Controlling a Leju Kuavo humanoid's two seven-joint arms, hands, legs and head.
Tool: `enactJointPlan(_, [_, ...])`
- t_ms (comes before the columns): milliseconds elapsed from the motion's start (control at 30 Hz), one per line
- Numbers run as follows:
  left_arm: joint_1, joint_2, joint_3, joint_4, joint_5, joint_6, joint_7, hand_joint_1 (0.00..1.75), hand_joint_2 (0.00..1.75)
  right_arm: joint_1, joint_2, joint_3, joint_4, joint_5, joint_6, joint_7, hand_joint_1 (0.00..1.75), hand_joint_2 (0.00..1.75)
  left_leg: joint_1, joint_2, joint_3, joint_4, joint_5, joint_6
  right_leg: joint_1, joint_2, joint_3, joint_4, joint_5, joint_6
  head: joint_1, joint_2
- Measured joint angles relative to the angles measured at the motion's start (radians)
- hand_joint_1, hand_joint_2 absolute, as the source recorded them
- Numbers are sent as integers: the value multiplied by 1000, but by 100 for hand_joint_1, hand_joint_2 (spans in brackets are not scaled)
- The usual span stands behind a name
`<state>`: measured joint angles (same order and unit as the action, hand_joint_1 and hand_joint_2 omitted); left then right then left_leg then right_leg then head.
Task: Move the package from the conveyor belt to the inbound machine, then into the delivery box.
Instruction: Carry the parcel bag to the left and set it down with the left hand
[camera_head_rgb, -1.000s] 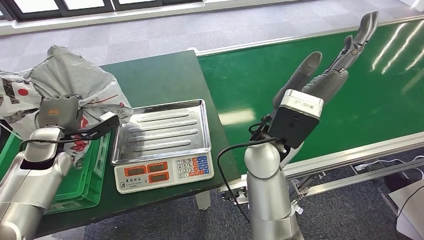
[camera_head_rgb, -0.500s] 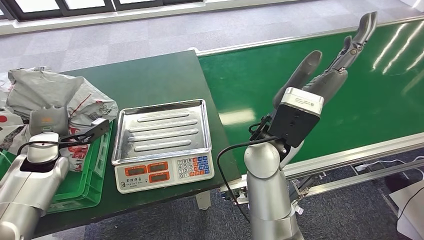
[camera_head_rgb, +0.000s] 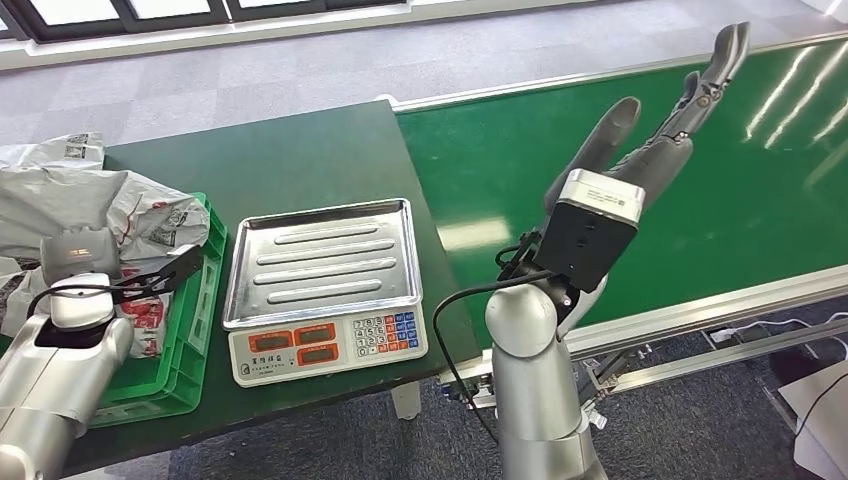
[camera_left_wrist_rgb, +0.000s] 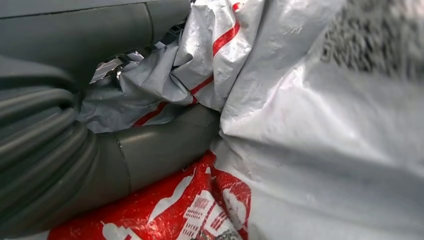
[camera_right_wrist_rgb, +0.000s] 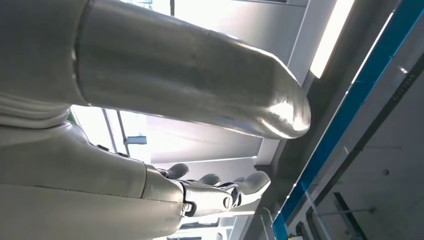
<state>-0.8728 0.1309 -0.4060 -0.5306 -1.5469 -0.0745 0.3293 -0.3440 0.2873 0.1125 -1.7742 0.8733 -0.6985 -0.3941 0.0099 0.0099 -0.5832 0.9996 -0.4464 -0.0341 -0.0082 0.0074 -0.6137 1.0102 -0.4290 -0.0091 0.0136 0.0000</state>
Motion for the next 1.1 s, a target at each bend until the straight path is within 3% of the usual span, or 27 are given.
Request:
enactJointPlan(67, [3, 2, 7, 4, 0, -4, -6, 8, 44, 0, 0, 0, 0, -6, 0, -13, 0, 0, 0, -1, 0, 0, 0, 0, 0, -1, 0, 0, 0, 0, 0, 0])
enactJointPlan(100, [4, 2, 10, 5, 0, -5, -3, 0, 0, 0, 0, 0, 0, -10, 0, -21, 0, 0, 0, -1, 0, 0, 0, 0, 0, -1, 0, 0, 0, 0, 0, 0])
enactJointPlan(233, [8, 1, 11, 3, 0, 39, 34, 0, 0, 2, 0, -4, 0, -25, 0, -46, 0, 175, 0, -2, 0, 0, 0, 0, 0, -1, 0, 0, 0, 0, 0, 0])
enactJointPlan(400, [12, -2, 10, -27, 0, 135, 120, 0, 0, 3, 0, -13, 0, -27, 0, -54, 0, 175, -1, -2, -1, 0, 0, 0, 0, -1, 0, 0, 0, 0, 0, 0])
enactJointPlan(700, [18, -2, 9, -60, 0, 189, 162, 0, 0, 5, 0, -24, 0, -22, 0, -42, 0, 175, 0, -1, -1, 0, 0, 0, 0, -1, -1, 0, 0, 0, 0, 0])
enactJointPlan(833, [28, 12, 10, -119, 0, 349, 260, 0, 0, 5, 0, -25, 0, -16, 0, -24, 0, 175, 0, -1, -1, 0, 0, 0, 0, -1, -1, 0, 0, 0, 0, 0])
enactJointPlan(967, [56, 48, 22, -206, 0, 488, 271, 0, 0, 5, 0, -25, 0, -16, 0, -22, 0, 175, 0, -1, -2, 0, 0, 0, 0, 0, -1, 0, 0, 0, 0, 0])
enactJointPlan(1100, [113, 95, 71, -348, 0, 702, 273, 0, 0, 5, 0, -25, 0, -29, 0, -35, 0, 175, 0, 0, -2, 0, 0, 0, 0, 0, -2, 1, 0, 0, 0, 0])
